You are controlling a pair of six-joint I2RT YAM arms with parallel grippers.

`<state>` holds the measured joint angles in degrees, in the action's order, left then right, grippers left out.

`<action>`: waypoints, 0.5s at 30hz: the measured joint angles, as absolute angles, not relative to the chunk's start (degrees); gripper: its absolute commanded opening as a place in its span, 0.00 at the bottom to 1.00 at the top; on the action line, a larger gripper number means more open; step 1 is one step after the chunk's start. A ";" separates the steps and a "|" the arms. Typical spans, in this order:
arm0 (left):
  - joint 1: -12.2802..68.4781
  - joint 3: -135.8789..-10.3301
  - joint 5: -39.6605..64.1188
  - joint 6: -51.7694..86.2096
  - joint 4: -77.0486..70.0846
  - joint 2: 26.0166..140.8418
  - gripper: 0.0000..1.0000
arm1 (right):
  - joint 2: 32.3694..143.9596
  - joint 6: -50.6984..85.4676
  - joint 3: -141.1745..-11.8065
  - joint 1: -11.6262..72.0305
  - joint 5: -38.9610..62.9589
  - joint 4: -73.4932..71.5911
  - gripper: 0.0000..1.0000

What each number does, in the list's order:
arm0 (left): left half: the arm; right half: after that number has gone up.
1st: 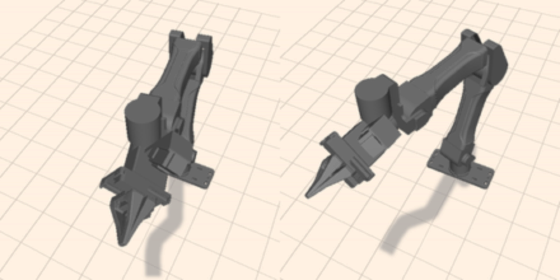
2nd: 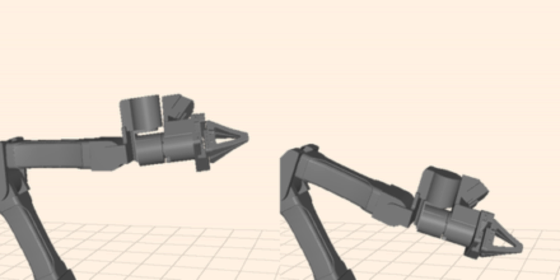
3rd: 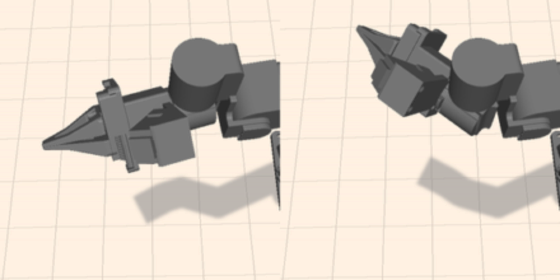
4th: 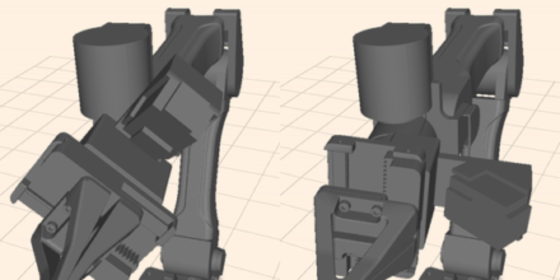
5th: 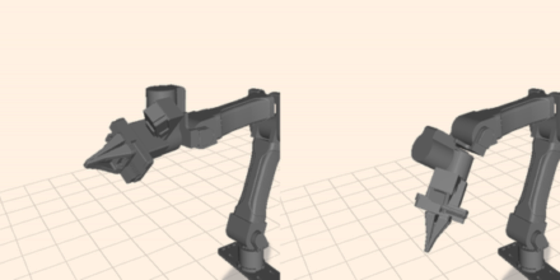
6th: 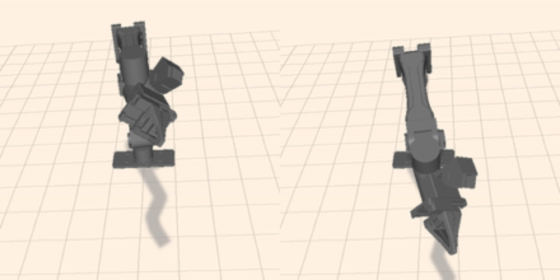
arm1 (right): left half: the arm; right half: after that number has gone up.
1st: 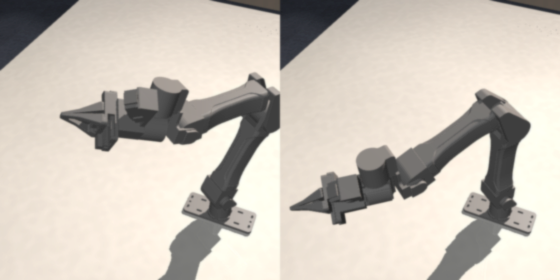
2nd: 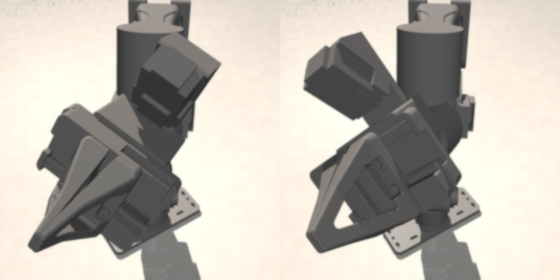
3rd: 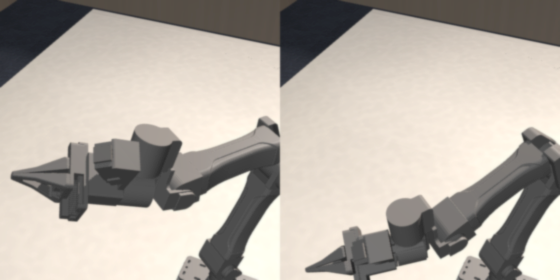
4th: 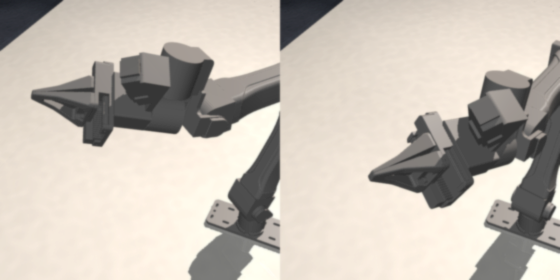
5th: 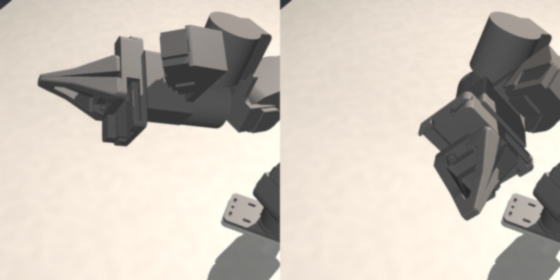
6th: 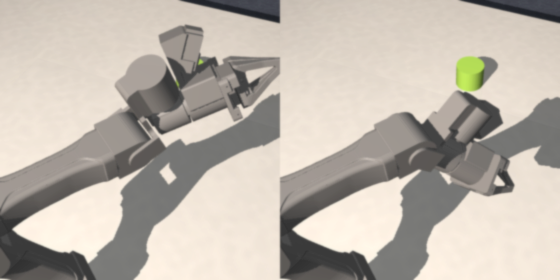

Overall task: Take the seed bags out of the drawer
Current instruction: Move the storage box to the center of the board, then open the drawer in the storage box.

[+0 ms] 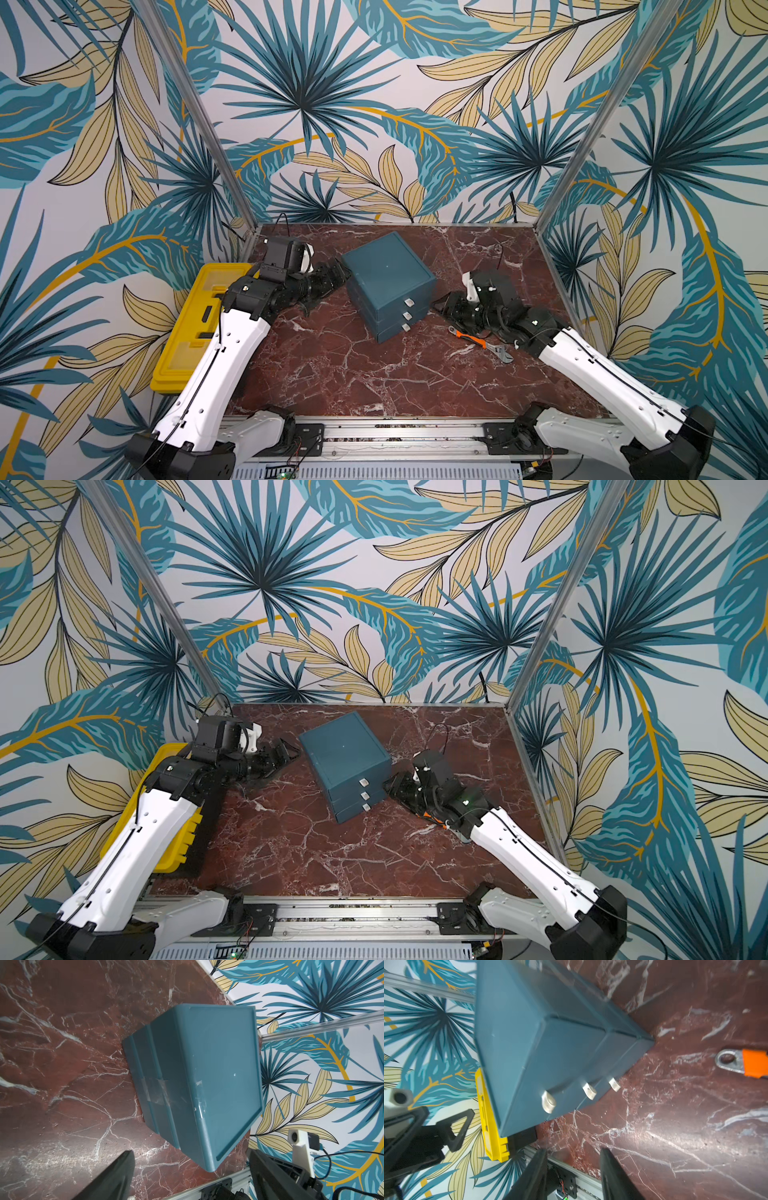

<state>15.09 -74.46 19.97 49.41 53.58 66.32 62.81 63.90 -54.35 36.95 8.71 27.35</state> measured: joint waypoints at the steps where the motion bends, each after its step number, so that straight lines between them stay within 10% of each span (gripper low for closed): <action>1: 15.25 -74.17 19.99 49.52 53.56 66.76 0.92 | 63.35 65.17 -52.99 38.28 7.92 25.93 0.43; 15: 15.79 -70.89 23.18 51.09 49.23 68.55 0.90 | 70.13 71.99 -49.45 43.97 0.21 4.05 0.42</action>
<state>15.79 -70.89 23.18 51.09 49.23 68.55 70.13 71.99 -49.45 43.97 0.21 4.05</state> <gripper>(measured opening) 0.900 0.428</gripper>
